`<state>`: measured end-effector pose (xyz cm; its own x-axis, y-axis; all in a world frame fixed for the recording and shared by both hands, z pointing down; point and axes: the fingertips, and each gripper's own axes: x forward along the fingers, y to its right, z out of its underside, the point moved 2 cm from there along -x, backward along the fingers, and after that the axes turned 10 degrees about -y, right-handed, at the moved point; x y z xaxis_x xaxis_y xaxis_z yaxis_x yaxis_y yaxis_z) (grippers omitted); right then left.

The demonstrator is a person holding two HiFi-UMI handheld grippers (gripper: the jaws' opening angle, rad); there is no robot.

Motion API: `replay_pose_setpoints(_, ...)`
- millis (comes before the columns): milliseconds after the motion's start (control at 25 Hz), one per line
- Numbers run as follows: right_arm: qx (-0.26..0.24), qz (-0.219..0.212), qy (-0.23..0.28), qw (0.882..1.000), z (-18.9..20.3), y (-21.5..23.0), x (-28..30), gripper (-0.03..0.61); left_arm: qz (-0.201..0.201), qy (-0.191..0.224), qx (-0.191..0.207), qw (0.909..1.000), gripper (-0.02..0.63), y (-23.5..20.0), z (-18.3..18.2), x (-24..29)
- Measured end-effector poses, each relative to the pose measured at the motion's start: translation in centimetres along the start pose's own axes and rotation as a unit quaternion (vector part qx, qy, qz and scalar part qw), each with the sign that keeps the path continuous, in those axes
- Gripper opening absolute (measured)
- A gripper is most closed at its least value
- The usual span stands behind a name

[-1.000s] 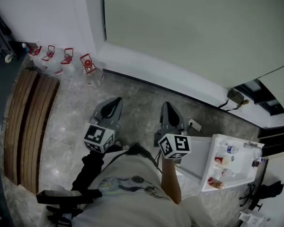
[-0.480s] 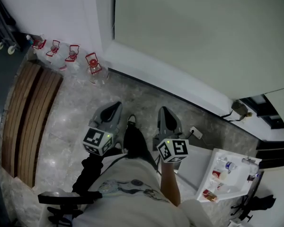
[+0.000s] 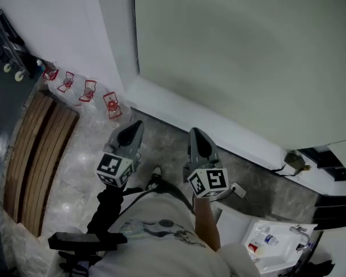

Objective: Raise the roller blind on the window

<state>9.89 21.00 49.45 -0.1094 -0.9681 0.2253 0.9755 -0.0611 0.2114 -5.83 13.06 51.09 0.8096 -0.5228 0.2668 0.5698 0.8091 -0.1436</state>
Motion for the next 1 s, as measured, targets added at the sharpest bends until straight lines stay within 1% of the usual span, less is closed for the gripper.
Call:
replay_pose_setpoints(120,0.000,-0.017,0.002,1.000,-1.2,1.3,2.2,0.003,-0.012,0.001,0.001,0.9999,-0.003,-1.0,-1.1,1.9)
replay_pose_setpoints(240,-0.001,-0.034,0.001,0.999,-1.9,1.9,4.1,0.003,-0.027,-0.005,-0.005,0.9996,-0.003,-2.4,-1.4,3.2)
replay_pose_setpoints(440,0.003,-0.064,-0.008,0.998,-2.4,2.1,7.4,0.012,-0.041,-0.012,-0.008,0.9991,-0.003,-4.1,-2.1,4.9)
replay_pose_setpoints(600,0.002,-0.091,-0.013,0.996,-3.3,1.4,10.3,0.018,-0.044,-0.015,-0.014,0.9988,-0.003,-5.7,-2.4,6.3)
replay_pose_setpoints(840,-0.021,-0.113,-0.020,0.993,-4.7,0.5,16.4,0.021,-0.042,-0.007,-0.021,0.9989,-0.003,-10.5,-4.0,9.5)
replay_pose_setpoints(1000,-0.031,-0.125,-0.021,0.991,-7.0,0.5,22.1,0.023,-0.033,-0.007,-0.022,0.9992,-0.003,-14.4,-5.9,12.4)
